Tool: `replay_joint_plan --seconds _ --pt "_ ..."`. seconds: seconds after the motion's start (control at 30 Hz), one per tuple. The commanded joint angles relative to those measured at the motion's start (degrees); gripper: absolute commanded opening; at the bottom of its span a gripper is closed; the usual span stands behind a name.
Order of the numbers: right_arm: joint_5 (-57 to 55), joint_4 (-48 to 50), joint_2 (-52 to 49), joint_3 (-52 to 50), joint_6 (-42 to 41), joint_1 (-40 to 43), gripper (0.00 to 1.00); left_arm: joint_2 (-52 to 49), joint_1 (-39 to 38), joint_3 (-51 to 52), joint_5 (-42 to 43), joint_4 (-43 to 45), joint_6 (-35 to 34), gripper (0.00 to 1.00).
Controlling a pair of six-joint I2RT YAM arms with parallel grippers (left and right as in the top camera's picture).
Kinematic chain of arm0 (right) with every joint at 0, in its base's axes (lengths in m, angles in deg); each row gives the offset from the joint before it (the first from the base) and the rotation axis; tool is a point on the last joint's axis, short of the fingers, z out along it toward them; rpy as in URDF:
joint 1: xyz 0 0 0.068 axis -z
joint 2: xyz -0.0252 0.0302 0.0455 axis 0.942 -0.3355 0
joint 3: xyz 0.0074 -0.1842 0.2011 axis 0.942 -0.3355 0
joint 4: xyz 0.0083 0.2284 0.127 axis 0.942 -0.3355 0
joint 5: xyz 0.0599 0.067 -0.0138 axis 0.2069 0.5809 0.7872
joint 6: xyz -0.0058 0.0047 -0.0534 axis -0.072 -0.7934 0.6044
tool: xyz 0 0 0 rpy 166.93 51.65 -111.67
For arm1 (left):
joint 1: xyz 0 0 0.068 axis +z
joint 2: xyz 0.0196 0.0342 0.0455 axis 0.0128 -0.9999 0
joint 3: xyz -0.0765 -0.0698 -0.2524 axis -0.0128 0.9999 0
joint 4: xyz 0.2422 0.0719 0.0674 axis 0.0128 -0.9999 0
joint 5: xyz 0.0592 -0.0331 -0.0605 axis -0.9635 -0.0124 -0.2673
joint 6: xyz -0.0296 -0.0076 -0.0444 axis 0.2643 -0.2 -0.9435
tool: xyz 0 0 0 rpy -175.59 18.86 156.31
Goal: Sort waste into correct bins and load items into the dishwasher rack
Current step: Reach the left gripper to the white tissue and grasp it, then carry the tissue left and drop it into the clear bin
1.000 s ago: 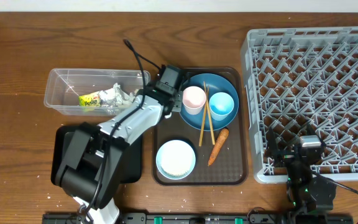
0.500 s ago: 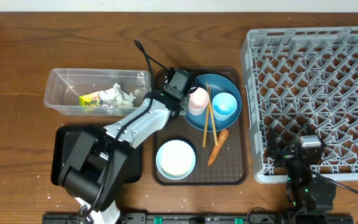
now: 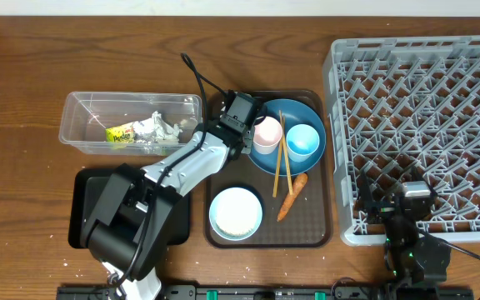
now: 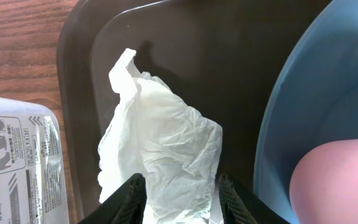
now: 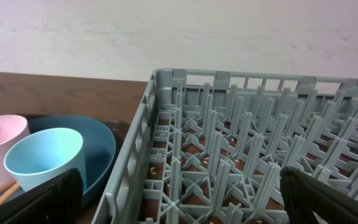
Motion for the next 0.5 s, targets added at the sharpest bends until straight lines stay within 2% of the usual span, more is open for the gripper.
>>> replay_joint_plan --seconds 0.0,0.27,0.3,0.4,0.47 --pt "-0.17 -0.22 0.17 -0.09 0.24 0.35 0.99 -1.75 0.15 0.13 -0.90 0.33 0.31 0.41" --pt "-0.17 -0.22 0.17 -0.07 0.24 0.35 0.99 -4.66 2.40 0.13 -0.87 1.46 -0.24 0.42" --pt "-0.17 -0.22 0.17 -0.07 0.24 0.35 0.99 -4.79 2.73 0.13 -0.85 1.46 -0.66 0.41" --pt "-0.17 -0.22 0.17 -0.07 0.24 0.35 0.99 -4.68 3.43 0.11 -0.55 1.46 -1.20 0.25" --pt "-0.17 -0.22 0.17 -0.07 0.24 0.35 0.99 -4.37 3.41 0.11 -0.44 1.49 -1.18 0.20"
